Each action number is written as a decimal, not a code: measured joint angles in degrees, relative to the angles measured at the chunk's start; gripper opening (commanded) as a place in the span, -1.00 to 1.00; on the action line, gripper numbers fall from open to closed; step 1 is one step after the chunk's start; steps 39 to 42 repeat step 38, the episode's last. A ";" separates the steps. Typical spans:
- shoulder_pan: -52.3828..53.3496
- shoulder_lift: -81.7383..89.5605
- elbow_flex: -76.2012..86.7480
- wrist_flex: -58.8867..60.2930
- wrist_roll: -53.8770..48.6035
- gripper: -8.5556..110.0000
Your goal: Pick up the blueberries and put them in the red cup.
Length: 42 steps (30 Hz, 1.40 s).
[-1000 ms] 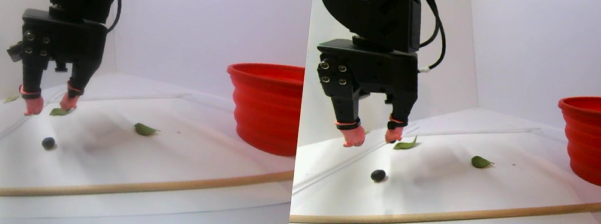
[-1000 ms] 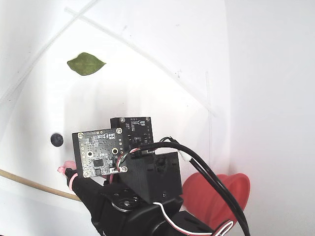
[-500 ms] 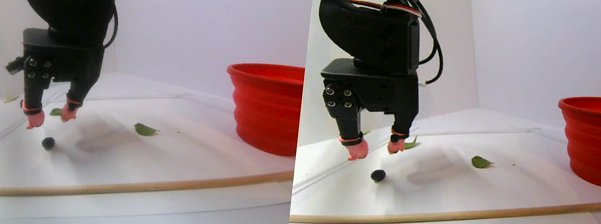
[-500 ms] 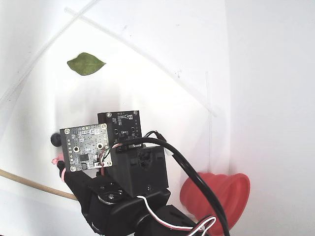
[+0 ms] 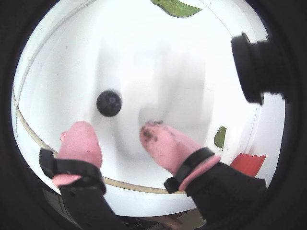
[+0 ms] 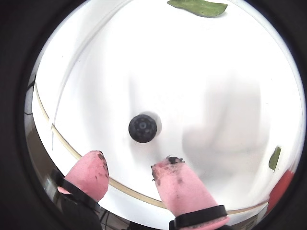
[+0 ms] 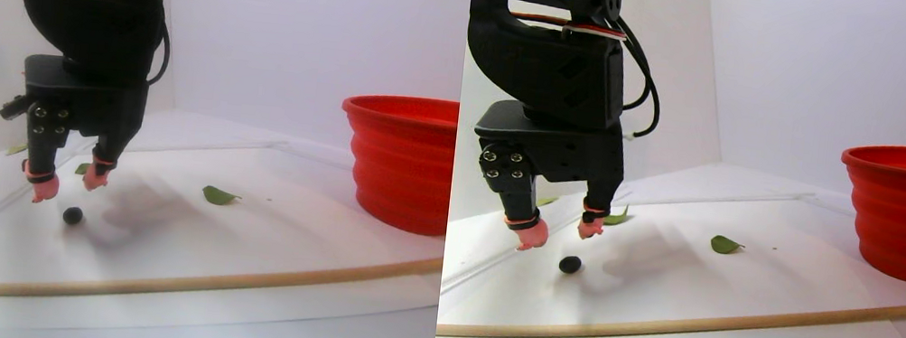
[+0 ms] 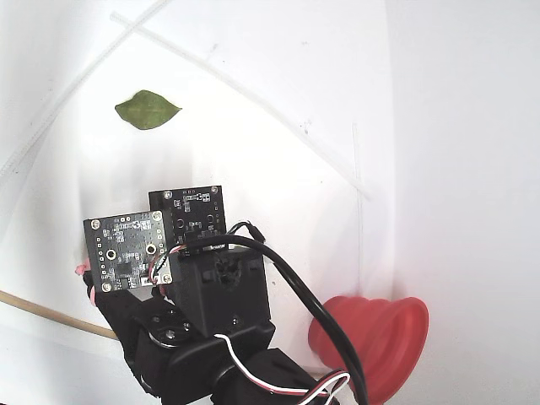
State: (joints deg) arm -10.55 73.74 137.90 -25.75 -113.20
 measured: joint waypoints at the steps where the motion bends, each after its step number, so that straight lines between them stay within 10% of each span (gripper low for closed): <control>1: 0.00 -0.35 -0.26 -0.09 0.00 -0.54; 42: 0.00 -10.11 -7.47 -2.90 0.00 -0.54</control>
